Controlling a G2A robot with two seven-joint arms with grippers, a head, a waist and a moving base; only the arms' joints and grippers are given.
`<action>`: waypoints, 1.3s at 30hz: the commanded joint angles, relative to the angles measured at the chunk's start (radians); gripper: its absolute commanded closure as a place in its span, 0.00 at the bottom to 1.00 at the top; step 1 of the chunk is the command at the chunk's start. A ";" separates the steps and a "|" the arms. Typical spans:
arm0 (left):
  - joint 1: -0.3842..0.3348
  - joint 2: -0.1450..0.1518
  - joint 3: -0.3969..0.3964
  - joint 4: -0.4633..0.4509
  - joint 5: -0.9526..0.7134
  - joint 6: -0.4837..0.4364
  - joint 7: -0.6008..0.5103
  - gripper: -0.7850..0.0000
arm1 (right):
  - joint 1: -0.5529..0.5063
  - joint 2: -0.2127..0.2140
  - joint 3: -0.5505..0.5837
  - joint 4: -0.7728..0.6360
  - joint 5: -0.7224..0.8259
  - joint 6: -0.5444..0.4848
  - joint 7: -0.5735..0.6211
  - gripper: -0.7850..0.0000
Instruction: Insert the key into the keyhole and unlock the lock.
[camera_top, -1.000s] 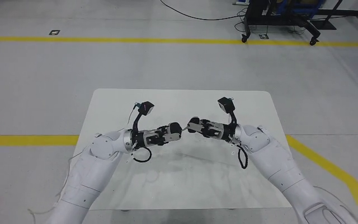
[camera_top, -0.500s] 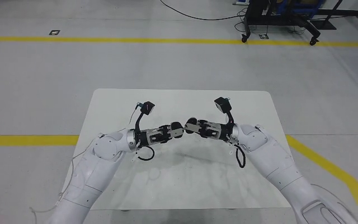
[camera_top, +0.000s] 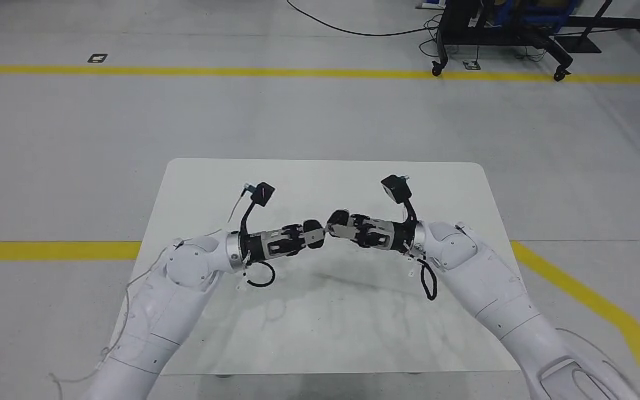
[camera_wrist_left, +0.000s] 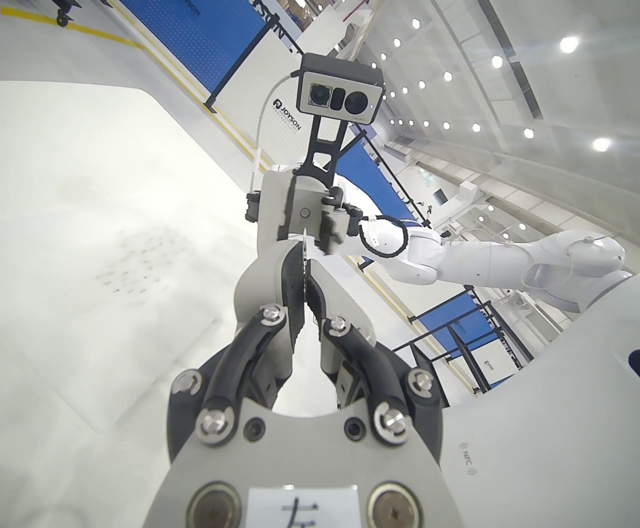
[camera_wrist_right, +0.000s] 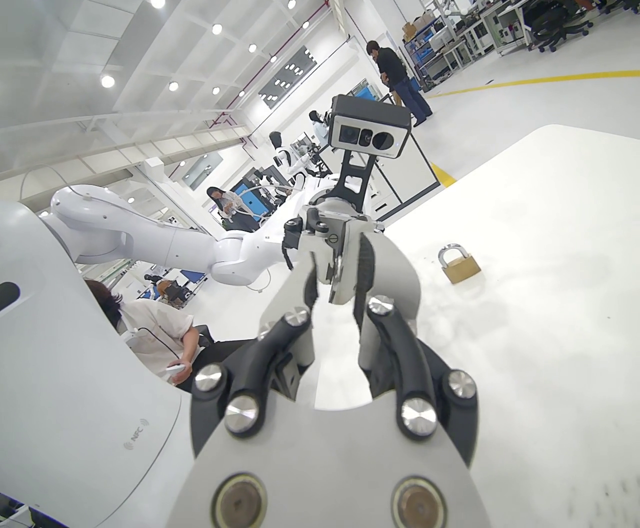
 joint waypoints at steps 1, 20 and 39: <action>0.024 0.011 -0.036 -0.015 -0.001 0.001 -0.015 1.00 | 0.000 0.000 0.000 0.000 0.000 0.000 0.000 0.00; 0.142 0.041 -0.132 -0.005 -0.026 -0.016 -0.022 1.00 | 0.024 0.007 0.000 -0.011 -0.081 0.069 0.062 0.00; 0.113 0.055 -0.051 -0.100 0.112 -0.017 -0.098 1.00 | 0.032 0.069 -0.034 -0.165 -0.121 0.234 0.294 0.50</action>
